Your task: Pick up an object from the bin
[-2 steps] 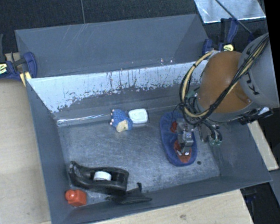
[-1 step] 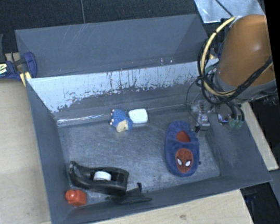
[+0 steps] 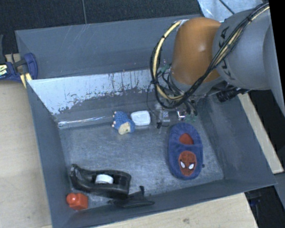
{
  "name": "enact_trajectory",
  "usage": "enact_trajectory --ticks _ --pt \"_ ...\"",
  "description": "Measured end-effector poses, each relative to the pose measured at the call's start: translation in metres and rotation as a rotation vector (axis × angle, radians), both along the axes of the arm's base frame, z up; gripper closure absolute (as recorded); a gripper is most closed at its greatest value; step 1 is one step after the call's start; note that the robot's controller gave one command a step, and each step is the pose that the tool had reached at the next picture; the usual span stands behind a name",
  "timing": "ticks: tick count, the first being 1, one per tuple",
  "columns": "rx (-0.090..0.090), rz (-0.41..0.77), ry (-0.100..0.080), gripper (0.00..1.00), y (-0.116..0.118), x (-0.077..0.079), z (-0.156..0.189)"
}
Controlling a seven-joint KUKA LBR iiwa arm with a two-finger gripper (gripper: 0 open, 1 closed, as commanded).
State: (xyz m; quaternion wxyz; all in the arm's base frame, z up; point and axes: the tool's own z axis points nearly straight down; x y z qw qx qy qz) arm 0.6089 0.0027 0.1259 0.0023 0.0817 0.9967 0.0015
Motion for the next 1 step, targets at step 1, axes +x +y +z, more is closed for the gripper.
enact_trajectory --ticks 1 --pt "-0.007 0.015 0.006 1.0 -0.0991 -0.0533 -0.0077"
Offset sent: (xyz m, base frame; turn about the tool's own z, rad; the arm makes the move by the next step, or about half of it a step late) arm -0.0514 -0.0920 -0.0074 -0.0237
